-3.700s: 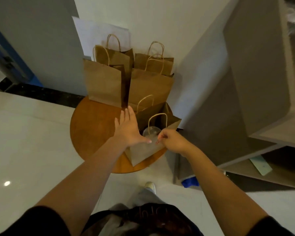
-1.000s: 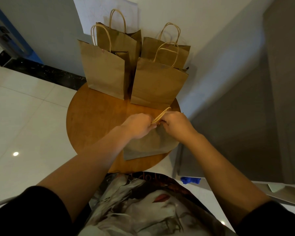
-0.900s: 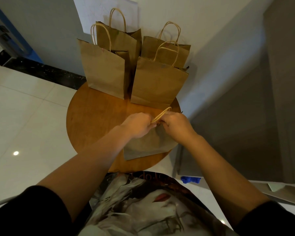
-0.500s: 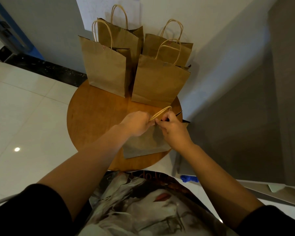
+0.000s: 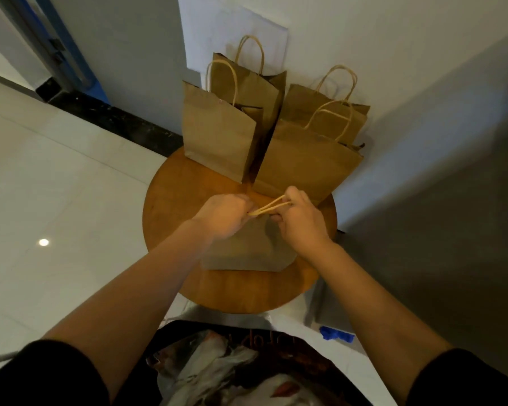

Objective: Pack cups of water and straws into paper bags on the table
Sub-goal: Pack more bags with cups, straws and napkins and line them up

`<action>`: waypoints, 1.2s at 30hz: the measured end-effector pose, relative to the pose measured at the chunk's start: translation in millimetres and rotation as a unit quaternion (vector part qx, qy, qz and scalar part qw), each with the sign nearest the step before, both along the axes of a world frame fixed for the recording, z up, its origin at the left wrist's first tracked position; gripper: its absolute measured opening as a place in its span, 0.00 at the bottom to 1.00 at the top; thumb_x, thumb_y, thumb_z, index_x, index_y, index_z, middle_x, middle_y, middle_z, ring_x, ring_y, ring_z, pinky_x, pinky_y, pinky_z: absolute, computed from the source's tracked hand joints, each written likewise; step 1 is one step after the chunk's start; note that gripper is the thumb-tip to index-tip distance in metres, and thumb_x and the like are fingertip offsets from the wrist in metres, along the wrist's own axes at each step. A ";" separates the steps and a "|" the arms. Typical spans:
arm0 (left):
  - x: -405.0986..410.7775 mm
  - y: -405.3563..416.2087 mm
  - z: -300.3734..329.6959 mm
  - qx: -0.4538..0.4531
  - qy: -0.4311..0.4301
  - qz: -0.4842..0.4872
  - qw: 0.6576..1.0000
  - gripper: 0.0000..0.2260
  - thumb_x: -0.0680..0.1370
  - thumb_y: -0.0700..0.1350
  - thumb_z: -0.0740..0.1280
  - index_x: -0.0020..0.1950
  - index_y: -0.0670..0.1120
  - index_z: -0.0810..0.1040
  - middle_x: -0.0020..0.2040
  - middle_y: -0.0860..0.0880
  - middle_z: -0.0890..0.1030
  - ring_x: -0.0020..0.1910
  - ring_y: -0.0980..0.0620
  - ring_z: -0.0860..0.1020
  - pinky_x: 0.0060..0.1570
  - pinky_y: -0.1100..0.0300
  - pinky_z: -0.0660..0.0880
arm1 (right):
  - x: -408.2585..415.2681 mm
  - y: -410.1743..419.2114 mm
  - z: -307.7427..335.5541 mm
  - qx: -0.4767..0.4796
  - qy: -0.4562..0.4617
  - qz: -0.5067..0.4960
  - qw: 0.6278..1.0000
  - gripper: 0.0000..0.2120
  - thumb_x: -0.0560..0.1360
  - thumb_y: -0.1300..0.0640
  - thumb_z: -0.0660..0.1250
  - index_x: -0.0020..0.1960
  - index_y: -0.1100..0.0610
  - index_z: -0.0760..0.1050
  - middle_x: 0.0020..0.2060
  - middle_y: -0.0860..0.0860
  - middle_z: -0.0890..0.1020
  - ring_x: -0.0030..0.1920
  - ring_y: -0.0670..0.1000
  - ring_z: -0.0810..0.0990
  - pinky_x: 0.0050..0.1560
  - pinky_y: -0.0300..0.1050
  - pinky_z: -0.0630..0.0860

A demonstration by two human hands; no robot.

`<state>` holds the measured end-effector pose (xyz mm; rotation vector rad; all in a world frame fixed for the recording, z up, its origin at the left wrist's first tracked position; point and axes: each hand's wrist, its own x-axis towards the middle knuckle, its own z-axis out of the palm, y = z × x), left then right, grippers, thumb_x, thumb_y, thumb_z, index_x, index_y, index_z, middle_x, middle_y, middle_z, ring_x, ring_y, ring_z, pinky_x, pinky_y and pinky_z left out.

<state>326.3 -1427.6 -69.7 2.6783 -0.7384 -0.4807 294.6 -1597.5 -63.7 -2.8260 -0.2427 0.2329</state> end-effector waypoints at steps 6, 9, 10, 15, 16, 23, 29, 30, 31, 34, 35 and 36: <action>60.2 92.8 -0.5 0.046 -0.008 0.061 0.997 0.09 0.81 0.47 0.59 0.51 0.49 0.78 0.46 0.50 0.79 0.43 0.52 0.77 0.42 0.62 0.71 | 57.0 76.2 -6.0 -0.071 -0.042 0.030 0.996 0.11 0.79 0.55 0.59 0.55 0.58 0.77 0.55 0.52 0.71 0.54 0.52 0.70 0.52 0.47 0.70; 94.6 124.6 0.9 0.055 -0.018 0.061 0.996 0.11 0.82 0.48 0.57 0.57 0.51 0.78 0.51 0.49 0.80 0.48 0.49 0.78 0.48 0.60 0.73 | 86.8 110.5 -1.3 -0.078 -0.035 0.003 0.996 0.10 0.80 0.56 0.59 0.56 0.57 0.76 0.56 0.52 0.73 0.50 0.53 0.76 0.53 0.49 0.72; 106.8 132.1 1.7 0.062 -0.018 0.053 0.997 0.11 0.82 0.48 0.57 0.58 0.51 0.78 0.51 0.49 0.80 0.49 0.49 0.78 0.50 0.57 0.75 | 97.4 120.3 0.3 -0.086 -0.033 -0.002 0.996 0.10 0.80 0.57 0.59 0.57 0.57 0.76 0.56 0.52 0.73 0.49 0.53 0.77 0.52 0.49 0.72; 161.0 155.3 -5.1 0.045 0.020 0.054 0.997 0.12 0.82 0.49 0.57 0.59 0.50 0.78 0.52 0.48 0.80 0.50 0.49 0.78 0.54 0.54 0.76 | 142.3 152.4 -0.1 -0.115 -0.019 -0.048 0.992 0.09 0.79 0.59 0.60 0.56 0.58 0.75 0.57 0.53 0.72 0.48 0.54 0.77 0.49 0.47 0.71; 170.0 156.7 -8.2 0.040 0.026 0.059 0.997 0.12 0.82 0.50 0.57 0.58 0.50 0.78 0.51 0.48 0.80 0.50 0.49 0.78 0.54 0.54 0.76 | 149.0 156.1 -1.2 -0.117 -0.019 -0.058 0.991 0.09 0.79 0.59 0.60 0.56 0.58 0.75 0.57 0.53 0.72 0.48 0.54 0.77 0.48 0.47 0.71; 201.9 156.1 -23.2 0.040 0.006 0.064 0.997 0.11 0.82 0.47 0.57 0.58 0.49 0.77 0.51 0.45 0.80 0.49 0.47 0.79 0.54 0.52 0.76 | 172.9 168.2 -12.4 -0.102 -0.034 -0.110 0.988 0.08 0.79 0.61 0.60 0.55 0.60 0.76 0.55 0.55 0.73 0.49 0.55 0.76 0.49 0.48 0.73; 193.8 151.7 -22.6 0.087 -0.094 0.023 0.992 0.09 0.80 0.44 0.60 0.56 0.46 0.77 0.52 0.44 0.79 0.53 0.47 0.75 0.56 0.54 0.73 | 166.3 165.5 -13.3 -0.080 -0.037 -0.119 0.989 0.08 0.79 0.62 0.60 0.55 0.59 0.76 0.54 0.55 0.73 0.50 0.56 0.76 0.50 0.49 0.74; 189.5 148.8 -21.9 0.139 -0.121 0.019 0.983 0.10 0.79 0.44 0.62 0.59 0.46 0.76 0.57 0.44 0.77 0.58 0.46 0.73 0.60 0.52 0.69 | 163.3 164.8 -11.9 -0.075 -0.038 -0.116 0.990 0.09 0.79 0.61 0.60 0.56 0.58 0.76 0.54 0.55 0.73 0.50 0.56 0.75 0.50 0.49 0.74; 183.5 145.6 -20.8 0.196 -0.141 0.023 0.970 0.15 0.77 0.45 0.64 0.63 0.45 0.73 0.62 0.43 0.74 0.64 0.44 0.69 0.65 0.50 0.65 | 159.4 164.0 -10.2 -0.067 -0.039 -0.110 0.991 0.10 0.79 0.60 0.59 0.57 0.57 0.76 0.54 0.55 0.72 0.51 0.55 0.75 0.51 0.49 0.73; 161.1 136.8 -17.0 0.306 -0.129 0.072 0.940 0.29 0.75 0.48 0.68 0.72 0.41 0.63 0.73 0.39 0.62 0.73 0.39 0.57 0.70 0.43 0.58 | 142.3 159.1 -1.6 -0.041 -0.050 -0.090 0.994 0.11 0.79 0.60 0.58 0.59 0.58 0.76 0.55 0.54 0.73 0.53 0.55 0.74 0.55 0.50 0.73; 152.4 132.8 -16.3 0.324 -0.115 0.090 0.935 0.30 0.75 0.49 0.68 0.73 0.41 0.62 0.74 0.38 0.60 0.74 0.38 0.55 0.70 0.43 0.58 | 134.3 156.5 2.8 -0.030 -0.056 -0.087 0.994 0.12 0.79 0.60 0.58 0.59 0.58 0.77 0.55 0.54 0.73 0.53 0.55 0.73 0.56 0.50 0.73; 143.4 128.0 -14.9 0.330 -0.103 0.102 0.933 0.29 0.75 0.49 0.68 0.73 0.41 0.63 0.73 0.38 0.62 0.73 0.38 0.57 0.69 0.43 0.60 | 125.5 153.4 8.1 -0.019 -0.064 -0.088 0.994 0.12 0.79 0.60 0.58 0.58 0.59 0.77 0.55 0.54 0.73 0.54 0.54 0.73 0.56 0.50 0.72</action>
